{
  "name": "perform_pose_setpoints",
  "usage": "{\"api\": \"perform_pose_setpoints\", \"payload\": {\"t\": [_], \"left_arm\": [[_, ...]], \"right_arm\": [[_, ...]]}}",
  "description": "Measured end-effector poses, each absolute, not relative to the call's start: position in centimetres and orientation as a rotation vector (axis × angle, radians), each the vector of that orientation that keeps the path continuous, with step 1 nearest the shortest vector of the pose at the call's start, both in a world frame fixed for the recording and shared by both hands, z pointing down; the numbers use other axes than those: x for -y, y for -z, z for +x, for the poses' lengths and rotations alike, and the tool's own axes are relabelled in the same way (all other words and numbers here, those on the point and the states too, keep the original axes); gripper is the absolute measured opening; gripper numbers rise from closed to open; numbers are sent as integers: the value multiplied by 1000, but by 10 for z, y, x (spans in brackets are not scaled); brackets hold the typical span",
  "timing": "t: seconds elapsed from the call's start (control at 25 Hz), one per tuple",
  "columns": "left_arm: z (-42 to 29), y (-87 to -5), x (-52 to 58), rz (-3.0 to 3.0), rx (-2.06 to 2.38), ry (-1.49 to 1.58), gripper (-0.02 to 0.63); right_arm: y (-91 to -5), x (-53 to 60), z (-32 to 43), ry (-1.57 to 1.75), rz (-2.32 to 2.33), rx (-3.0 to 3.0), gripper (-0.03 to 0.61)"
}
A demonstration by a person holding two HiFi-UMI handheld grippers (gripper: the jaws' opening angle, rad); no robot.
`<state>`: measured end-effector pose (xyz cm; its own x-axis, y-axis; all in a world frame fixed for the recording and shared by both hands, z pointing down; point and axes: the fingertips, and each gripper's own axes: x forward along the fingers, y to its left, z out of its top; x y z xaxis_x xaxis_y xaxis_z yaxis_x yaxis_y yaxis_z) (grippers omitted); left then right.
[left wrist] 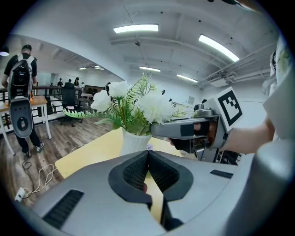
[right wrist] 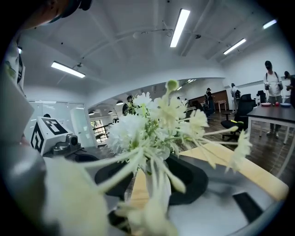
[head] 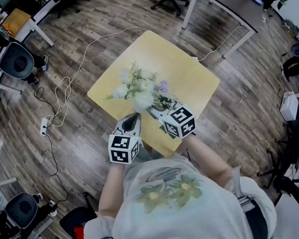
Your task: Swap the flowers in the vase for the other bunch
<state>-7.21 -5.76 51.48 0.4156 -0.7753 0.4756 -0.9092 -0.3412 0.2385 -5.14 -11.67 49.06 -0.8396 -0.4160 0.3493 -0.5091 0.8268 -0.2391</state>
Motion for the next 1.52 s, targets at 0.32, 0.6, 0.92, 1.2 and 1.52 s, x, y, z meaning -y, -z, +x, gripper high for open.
{"api": "perform_pose_setpoints", "payload": {"t": [0.32, 0.6, 0.92, 1.2, 1.52], "left_arm": [[-64, -517, 51, 2215, 1429, -389, 18], [-61, -516, 45, 2221, 1422, -384, 18], [-56, -518, 38, 2231, 1404, -393, 18], [-49, -517, 36, 2244, 1387, -392, 18], [-43, -518, 31, 2266, 1367, -386, 18]], "right_arm": [[-500, 108, -35, -484, 752, 2706, 224], [-509, 95, -27, -514, 763, 2690, 225], [-519, 81, -20, -561, 763, 2682, 224], [-525, 73, -8, -612, 764, 2675, 224], [-518, 63, 3, -643, 787, 2706, 123]]}}
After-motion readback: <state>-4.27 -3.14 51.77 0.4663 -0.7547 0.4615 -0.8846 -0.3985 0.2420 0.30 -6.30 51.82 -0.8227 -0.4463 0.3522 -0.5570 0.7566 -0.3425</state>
